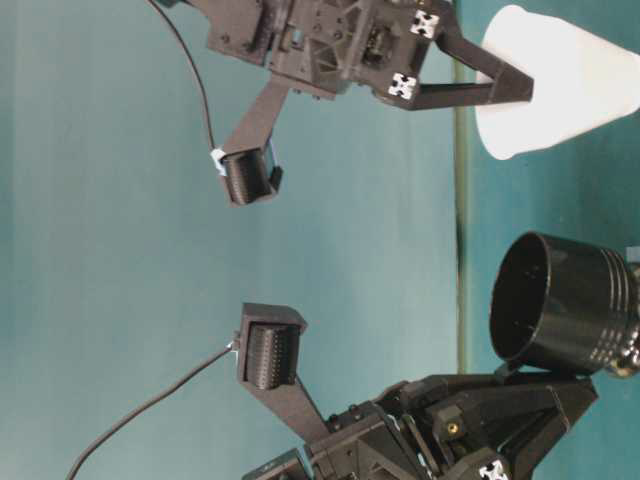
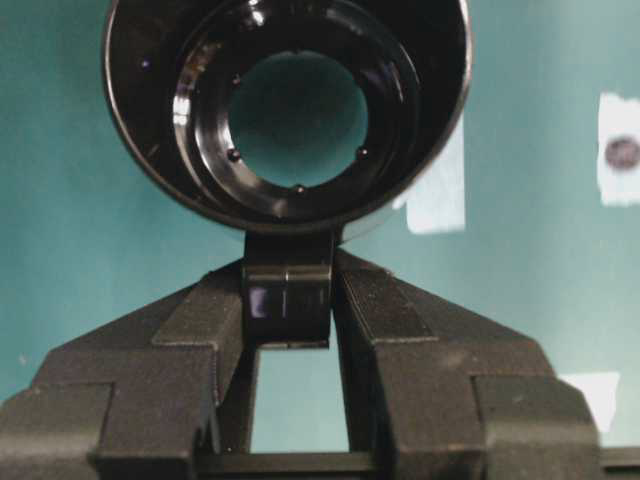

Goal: Holding the cup holder with the left arm, the right arm places the cup into the cup holder.
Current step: 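Close left gripper on holder handle and right gripper on cup rim, then lift holder with left gripper and cup with right gripper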

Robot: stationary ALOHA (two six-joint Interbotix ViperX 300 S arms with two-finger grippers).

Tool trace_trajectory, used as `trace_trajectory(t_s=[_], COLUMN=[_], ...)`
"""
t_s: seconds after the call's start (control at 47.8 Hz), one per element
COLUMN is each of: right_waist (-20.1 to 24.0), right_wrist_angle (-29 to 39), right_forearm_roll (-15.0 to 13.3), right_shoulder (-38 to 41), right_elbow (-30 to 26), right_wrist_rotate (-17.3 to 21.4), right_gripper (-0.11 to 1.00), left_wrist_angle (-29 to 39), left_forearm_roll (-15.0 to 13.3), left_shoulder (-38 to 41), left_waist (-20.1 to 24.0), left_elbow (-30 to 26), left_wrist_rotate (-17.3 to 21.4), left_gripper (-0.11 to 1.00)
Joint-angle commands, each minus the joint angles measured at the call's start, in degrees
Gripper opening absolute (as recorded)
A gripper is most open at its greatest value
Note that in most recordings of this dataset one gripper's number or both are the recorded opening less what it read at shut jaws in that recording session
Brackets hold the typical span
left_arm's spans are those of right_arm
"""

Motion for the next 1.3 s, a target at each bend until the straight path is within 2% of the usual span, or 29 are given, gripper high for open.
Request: trace_trajectory(t_s=[0.0, 0.418, 0.753, 1.275], right_waist=[-0.18, -1.14, -1.32, -0.79], right_wrist_angle=[0.0, 0.0, 0.0, 0.35], right_forearm_roll=[0.18, 0.18, 0.18, 0.18], right_shoulder=[-4.83, -9.49, -13.27, -18.19], right_elbow=[-0.35, 0.35, 1.67, 0.26], right_wrist_rotate=[0.62, 2.29, 4.13, 6.24], right_gripper=[0.04, 0.04, 0.04, 0.04], left_wrist_angle=[-1.41, -4.83, -10.11, -16.0], left_forearm_roll=[0.18, 0.18, 0.18, 0.18], left_shoulder=[-1.93, -2.9, -3.16, -2.81], left_waist=[-0.18, -0.09, -0.09, -1.49], left_elbow=[-0.79, -0.18, 0.53, 1.14], left_wrist_rotate=[0.0, 0.0, -0.18, -0.18], left_gripper=[0.25, 0.25, 0.25, 0.25])
